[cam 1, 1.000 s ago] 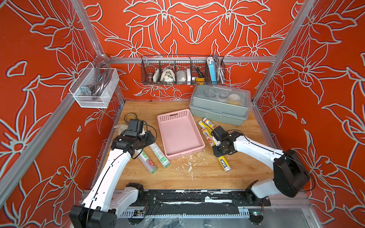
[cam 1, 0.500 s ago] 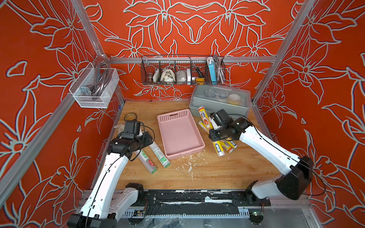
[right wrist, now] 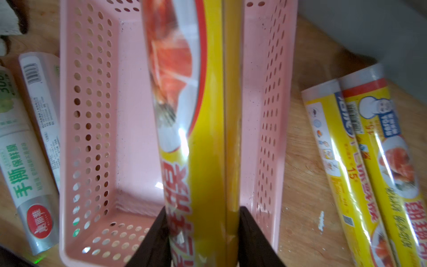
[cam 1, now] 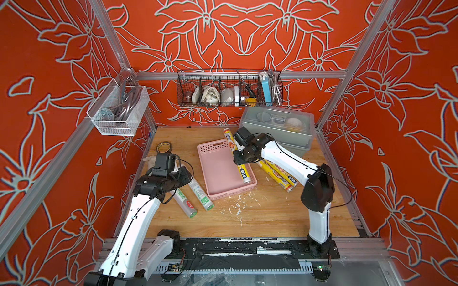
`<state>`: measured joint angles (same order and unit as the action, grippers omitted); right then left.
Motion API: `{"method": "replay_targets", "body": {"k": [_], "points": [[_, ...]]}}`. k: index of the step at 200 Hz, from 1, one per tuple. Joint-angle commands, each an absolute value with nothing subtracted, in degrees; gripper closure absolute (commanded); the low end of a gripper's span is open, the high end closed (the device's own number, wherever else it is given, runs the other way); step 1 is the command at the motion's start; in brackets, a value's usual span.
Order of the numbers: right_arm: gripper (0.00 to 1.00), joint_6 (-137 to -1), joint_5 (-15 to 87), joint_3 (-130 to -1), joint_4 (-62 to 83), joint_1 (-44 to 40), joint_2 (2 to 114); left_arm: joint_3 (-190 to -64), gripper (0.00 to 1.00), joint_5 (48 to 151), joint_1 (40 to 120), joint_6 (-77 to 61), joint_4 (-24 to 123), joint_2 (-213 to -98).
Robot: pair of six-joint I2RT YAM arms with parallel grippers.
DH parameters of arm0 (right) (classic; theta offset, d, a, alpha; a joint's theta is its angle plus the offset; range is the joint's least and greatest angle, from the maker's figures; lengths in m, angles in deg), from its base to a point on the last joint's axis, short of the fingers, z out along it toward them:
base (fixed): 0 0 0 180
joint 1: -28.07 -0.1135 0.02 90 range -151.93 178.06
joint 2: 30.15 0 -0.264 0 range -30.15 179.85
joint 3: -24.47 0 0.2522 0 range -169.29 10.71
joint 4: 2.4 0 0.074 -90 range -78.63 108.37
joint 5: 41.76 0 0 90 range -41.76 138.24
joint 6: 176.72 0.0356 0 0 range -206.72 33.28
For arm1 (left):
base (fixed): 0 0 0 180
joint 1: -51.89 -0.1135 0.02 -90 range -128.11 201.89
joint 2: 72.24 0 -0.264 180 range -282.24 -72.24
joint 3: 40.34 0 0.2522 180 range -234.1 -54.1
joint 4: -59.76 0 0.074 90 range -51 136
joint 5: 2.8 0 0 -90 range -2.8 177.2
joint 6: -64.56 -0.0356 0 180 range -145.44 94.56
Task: Put the plastic wrap into the basket
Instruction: Place the plastic wrap in the basket.
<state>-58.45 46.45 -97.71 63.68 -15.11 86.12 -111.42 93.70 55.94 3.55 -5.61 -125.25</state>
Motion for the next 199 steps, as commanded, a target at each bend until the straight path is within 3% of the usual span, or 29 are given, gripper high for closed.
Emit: {"method": "replay_targets", "body": {"k": [1,53,111,199], "points": [[0.75,-56.5,46.87,-100.41,64.07,-15.43,89.95,-109.19,0.57,93.1,55.49,4.87,-5.49,-123.6],[0.75,-55.49,48.99,-107.31,66.11,-15.47,99.96,-108.18,0.56,91.62,55.48,4.52,-6.38,-121.64],[0.71,-53.59,55.22,-108.27,67.92,-15.51,103.72,-106.89,0.56,90.98,55.49,4.32,-6.11,-121.72],[0.76,-55.12,55.87,-103.2,70.5,-17.36,95.58,-105.89,0.56,90.71,55.49,4.2,-6.03,-120.95]]}}
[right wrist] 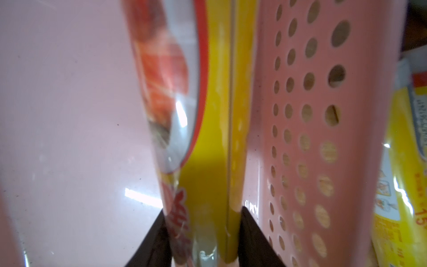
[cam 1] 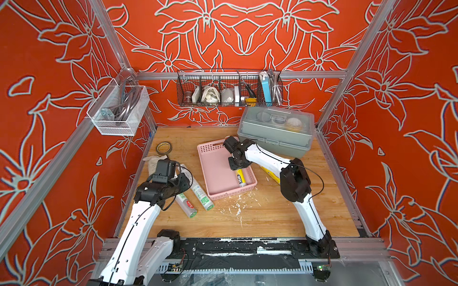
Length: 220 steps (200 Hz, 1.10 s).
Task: Put the plastic wrap into the basket
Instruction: Place the plastic wrap in the basket.
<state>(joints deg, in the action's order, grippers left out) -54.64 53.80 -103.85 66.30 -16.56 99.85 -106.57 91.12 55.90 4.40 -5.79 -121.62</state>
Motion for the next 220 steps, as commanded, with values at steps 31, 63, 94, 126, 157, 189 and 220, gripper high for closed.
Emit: {"method": "replay_targets", "body": {"k": [31,63,94,126,157,189,220], "points": [[0.76,-55.61,54.64,-102.9,71.85,-17.46,93.76,-105.52,0.56,90.45,55.49,4.18,-5.92,-120.6],[0.76,-55.55,54.3,-101.43,73.51,-17.54,93.55,-105.34,0.56,90.45,55.49,4.18,-5.83,-120.66],[0.76,-55.4,53.95,-101.2,73.77,-17.39,95.29,-105.09,0.56,90.52,55.49,4.16,-5.63,-120.66],[0.73,-54.08,53.25,-101.18,73.38,-17.31,97.82,-104.96,0.56,90.28,55.43,4.13,-5.51,-120.84],[0.72,-52.4,53.36,-100.96,72.62,-16.63,100.02,-104.82,0.56,90.19,55.49,4.26,-5.41,-120.84],[0.72,-51.38,53.12,-100.99,72.6,-15.99,101.68,-104.77,0.56,89.92,55.49,4.28,-5.37,-120.84],[0.65,-50.47,53.79,-101.26,71.06,-15.96,102.39,-104.61,0.56,89.99,55.49,4.53,-5.08,-120.93]]}}
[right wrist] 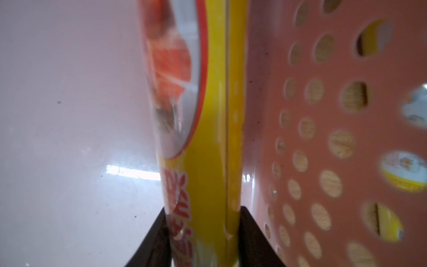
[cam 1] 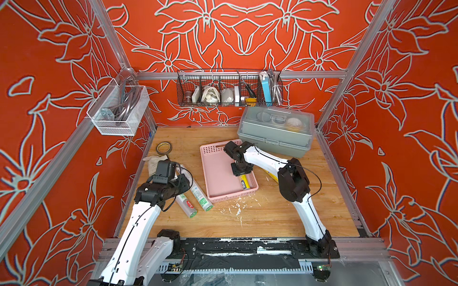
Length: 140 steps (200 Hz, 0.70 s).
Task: Put the plastic wrap into the basket
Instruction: Place the plastic wrap in the basket.
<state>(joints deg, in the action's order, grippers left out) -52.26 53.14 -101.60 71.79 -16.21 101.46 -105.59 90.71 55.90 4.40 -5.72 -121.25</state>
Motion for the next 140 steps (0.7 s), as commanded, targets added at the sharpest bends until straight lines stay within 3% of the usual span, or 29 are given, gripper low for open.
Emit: {"method": "replay_targets", "body": {"k": [1,10,52,81,95,140], "points": [[0.64,-50.44,53.78,-101.26,70.96,-15.96,102.44,-104.62,0.56,89.96,55.49,4.48,-5.12,-120.97],[0.58,-50.43,53.77,-101.22,70.96,-15.88,102.29,-104.49,0.56,89.88,55.47,4.53,-5.05,-121.01],[0.5,-52.43,55.0,-99.73,70.02,-16.12,97.31,-103.74,0.54,87.73,55.49,4.83,-4.7,-121.35],[0.4,-53.55,56.43,-98.93,70.64,-15.97,93.2,-103.97,0.45,88.05,55.49,4.53,-4.28,-121.71],[0.39,-53.97,56.65,-99.15,71.57,-16.04,91.66,-104.17,0.39,88.17,55.49,4.53,-4.27,-121.72],[0.38,-56.89,55.53,-98.39,71.78,-16.6,83.61,-104.29,0.37,87.73,55.49,5.15,-4.31,-121.58]]}}
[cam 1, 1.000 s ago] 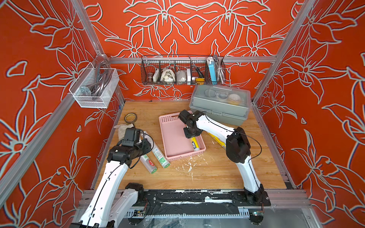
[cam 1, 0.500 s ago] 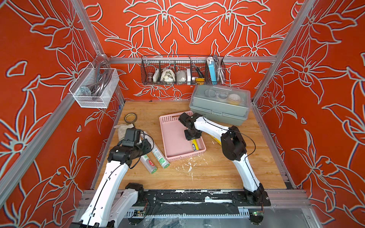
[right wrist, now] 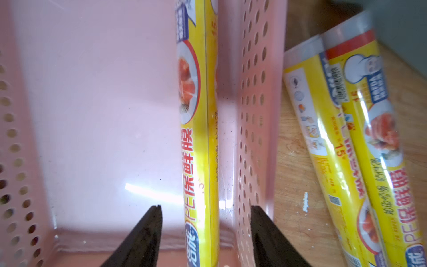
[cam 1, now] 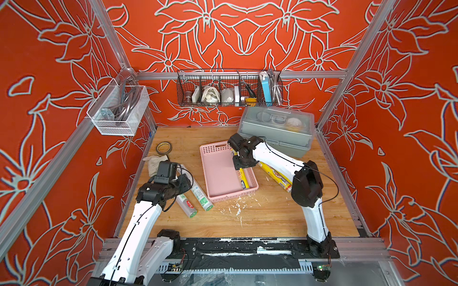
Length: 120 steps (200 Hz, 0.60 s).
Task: Put the plastic wrap into the basket
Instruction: Place the plastic wrap in the basket, then pick up the plastic wrap from the center of the board.
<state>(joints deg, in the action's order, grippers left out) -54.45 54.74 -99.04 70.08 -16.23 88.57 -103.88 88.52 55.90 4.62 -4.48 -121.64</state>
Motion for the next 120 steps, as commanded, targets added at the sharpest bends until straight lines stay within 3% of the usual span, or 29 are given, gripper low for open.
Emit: {"method": "replay_targets", "body": {"k": [1,120], "points": [[0.38,-57.0,55.44,-98.33,71.81,-16.64,83.38,-104.29,0.37,87.73,55.49,5.19,-4.29,-121.61],[0.39,-60.94,46.2,-70.88,64.36,-17.5,55.89,-105.06,0.38,87.99,54.73,6.46,-3.0,-130.34]]}}
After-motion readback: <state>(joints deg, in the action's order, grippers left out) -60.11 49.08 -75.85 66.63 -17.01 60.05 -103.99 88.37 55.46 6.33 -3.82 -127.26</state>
